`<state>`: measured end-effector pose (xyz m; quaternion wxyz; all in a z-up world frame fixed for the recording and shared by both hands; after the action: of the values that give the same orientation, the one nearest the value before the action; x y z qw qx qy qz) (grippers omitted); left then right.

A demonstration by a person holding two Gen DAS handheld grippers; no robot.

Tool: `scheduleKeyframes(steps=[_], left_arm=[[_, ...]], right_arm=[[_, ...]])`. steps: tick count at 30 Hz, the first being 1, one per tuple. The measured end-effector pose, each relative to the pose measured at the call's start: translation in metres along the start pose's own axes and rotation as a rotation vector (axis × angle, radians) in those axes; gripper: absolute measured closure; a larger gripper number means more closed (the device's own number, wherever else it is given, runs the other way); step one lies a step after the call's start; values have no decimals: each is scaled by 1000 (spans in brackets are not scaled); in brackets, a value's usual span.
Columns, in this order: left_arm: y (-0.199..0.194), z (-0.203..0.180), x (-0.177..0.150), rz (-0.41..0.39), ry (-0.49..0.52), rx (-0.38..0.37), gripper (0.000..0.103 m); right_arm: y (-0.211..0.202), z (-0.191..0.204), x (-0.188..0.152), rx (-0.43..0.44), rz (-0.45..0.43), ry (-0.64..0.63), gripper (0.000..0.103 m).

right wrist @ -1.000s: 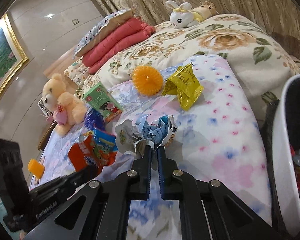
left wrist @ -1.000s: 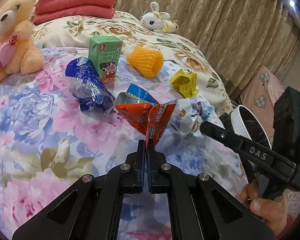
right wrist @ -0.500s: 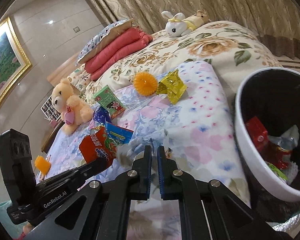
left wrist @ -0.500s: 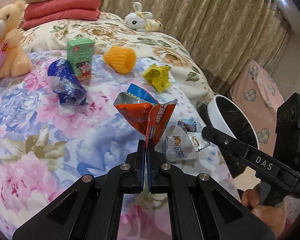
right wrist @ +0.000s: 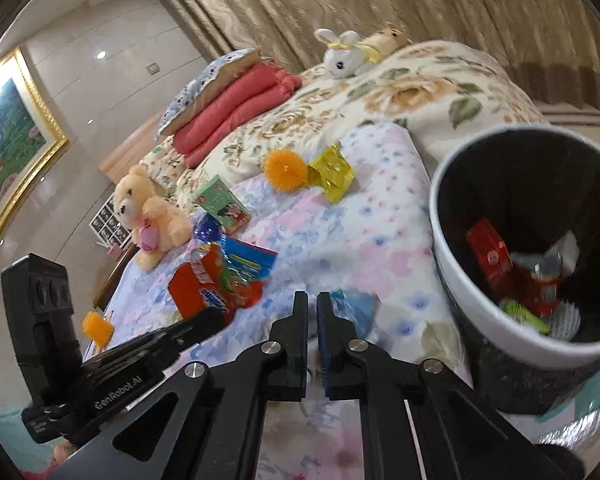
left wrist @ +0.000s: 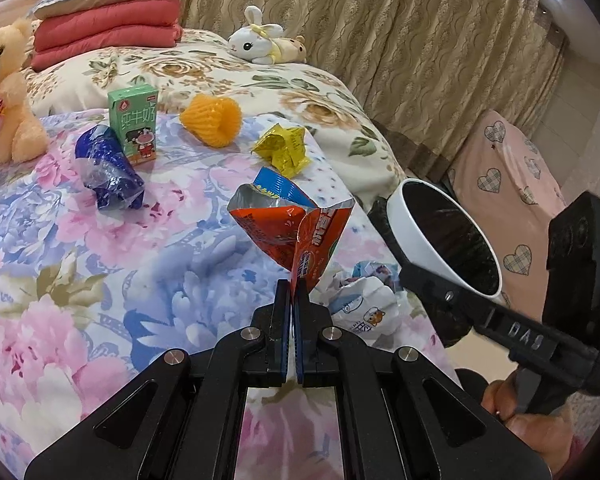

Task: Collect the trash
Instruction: 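Carry the orange wrapper and crumpled tissue over the bin with both grippers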

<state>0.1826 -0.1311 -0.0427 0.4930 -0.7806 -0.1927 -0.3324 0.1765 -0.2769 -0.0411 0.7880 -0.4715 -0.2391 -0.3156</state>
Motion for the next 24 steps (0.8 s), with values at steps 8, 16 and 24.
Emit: scheduleKeyframes(steps=[8, 16, 24], left_arm=[[0, 9, -6, 13, -22, 14, 102], [-1, 4, -6, 13, -14, 6, 102], [2, -22, -1, 12, 31, -29, 102]], right_arm=[[20, 3, -23, -21, 63, -34, 50], [7, 0, -21, -19, 34, -23, 85], [-17, -10, -4, -29, -32, 2, 85]])
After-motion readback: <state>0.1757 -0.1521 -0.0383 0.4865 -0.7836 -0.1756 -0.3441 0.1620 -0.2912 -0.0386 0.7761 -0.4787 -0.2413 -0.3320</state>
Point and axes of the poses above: each gripper's, at about its wrist camera, not at the fingertips, and y roughly the way its jaws point, z to its left, x to its top, the point moved 3 cm from there along y, roughly the way its jaws point, and after that the axes turned 2 degrees about -z, right-handed, at the moved point
